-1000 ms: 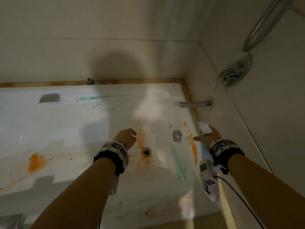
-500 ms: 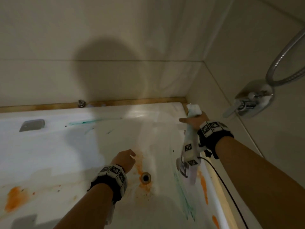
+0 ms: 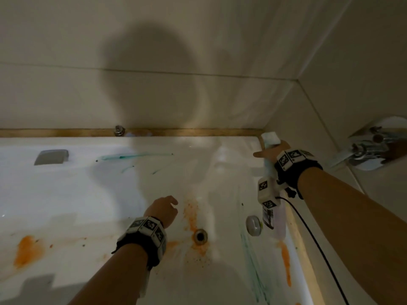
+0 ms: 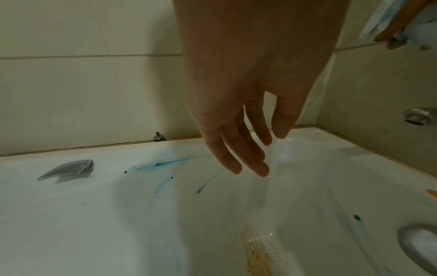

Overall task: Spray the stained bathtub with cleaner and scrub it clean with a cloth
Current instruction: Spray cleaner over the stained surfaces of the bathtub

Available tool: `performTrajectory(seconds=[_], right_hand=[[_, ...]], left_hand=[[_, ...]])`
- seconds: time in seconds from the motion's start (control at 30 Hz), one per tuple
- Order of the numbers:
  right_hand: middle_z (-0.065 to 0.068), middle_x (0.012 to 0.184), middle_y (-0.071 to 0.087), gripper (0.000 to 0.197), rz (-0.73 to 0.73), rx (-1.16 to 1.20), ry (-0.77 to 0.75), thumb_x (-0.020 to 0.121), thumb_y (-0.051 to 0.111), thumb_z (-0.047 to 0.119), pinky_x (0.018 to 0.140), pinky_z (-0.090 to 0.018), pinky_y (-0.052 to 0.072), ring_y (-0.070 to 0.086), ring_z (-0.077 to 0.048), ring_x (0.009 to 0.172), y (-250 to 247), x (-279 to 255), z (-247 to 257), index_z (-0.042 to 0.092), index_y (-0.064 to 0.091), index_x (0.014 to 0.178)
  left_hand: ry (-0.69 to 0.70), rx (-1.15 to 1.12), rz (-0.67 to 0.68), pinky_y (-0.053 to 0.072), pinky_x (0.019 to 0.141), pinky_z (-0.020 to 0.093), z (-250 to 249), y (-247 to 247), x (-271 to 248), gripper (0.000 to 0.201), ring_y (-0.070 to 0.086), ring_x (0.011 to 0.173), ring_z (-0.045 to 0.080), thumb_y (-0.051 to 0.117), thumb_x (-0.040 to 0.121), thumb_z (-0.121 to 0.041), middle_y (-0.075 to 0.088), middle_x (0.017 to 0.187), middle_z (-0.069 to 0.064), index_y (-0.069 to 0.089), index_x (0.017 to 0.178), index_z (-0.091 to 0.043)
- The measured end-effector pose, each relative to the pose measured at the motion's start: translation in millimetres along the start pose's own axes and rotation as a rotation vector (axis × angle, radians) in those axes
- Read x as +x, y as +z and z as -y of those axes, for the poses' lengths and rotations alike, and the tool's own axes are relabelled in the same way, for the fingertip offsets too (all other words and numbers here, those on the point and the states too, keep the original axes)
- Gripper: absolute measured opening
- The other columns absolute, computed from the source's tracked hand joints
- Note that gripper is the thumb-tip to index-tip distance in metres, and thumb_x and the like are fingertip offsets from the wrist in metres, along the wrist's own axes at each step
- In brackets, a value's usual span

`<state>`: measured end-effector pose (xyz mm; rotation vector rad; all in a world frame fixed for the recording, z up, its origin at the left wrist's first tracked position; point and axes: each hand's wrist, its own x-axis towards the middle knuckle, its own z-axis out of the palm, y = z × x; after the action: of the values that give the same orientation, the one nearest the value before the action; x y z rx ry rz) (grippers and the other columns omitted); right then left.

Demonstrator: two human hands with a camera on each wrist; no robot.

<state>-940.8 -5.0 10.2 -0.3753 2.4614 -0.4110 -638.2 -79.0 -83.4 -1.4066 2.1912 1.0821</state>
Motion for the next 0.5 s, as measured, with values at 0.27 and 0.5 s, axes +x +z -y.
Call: performTrajectory(seconds=[0.27, 0.5], right_hand=[[-0.011, 0.150, 0.029, 0.085, 0.082, -0.087, -0.118, 0.077, 0.073, 0.035, 0.109, -0.036, 0.033, 0.033, -0.030, 0.135, 18, -7, 35, 0.012, 0.026, 0.144], [-0.005, 0.146, 0.037, 0.079, 0.167, -0.185, -0.234, 0.075, 0.070, 0.048, 0.109, -0.039, 0.033, 0.038, -0.028, 0.131, 47, -19, 64, 0.019, 0.036, 0.140]], left_hand=[[-0.026, -0.045, -0.012, 0.049, 0.092, 0.034, 14, -9, 0, 0.035, 0.058, 0.106, 0.024, 0.039, 0.094, -0.013, 0.059, 0.121, 0.008, 0.053, 0.125, -0.019], [-0.065, -0.104, -0.004, 0.049, 0.094, 0.035, 31, -8, -4, 0.034, 0.059, 0.107, 0.023, 0.039, 0.093, -0.013, 0.060, 0.120, 0.008, 0.054, 0.124, -0.019]])
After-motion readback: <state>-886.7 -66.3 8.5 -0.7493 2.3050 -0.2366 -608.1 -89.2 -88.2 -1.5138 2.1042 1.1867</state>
